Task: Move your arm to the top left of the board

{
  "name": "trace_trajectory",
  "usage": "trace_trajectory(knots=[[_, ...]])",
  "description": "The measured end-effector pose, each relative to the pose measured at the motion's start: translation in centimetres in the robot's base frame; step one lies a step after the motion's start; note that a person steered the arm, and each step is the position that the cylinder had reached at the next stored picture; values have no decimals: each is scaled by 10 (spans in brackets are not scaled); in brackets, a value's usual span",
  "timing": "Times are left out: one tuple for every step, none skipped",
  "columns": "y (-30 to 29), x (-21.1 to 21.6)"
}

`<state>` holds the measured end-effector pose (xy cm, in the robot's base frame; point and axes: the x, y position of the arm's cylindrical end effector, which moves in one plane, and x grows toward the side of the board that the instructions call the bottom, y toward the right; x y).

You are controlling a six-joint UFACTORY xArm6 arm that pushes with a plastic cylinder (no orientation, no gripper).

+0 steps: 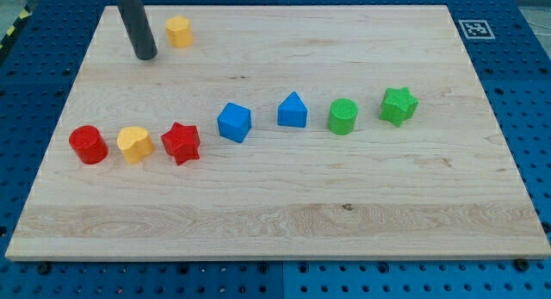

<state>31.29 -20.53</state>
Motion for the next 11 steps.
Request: trace_trajectory(knots=[[-4, 5], [-9, 10], [-14, 13], [-20, 16], [-26, 19], [-32, 22], [-37, 26], [-42, 29], [-47, 33], [-52, 37], [-58, 40]])
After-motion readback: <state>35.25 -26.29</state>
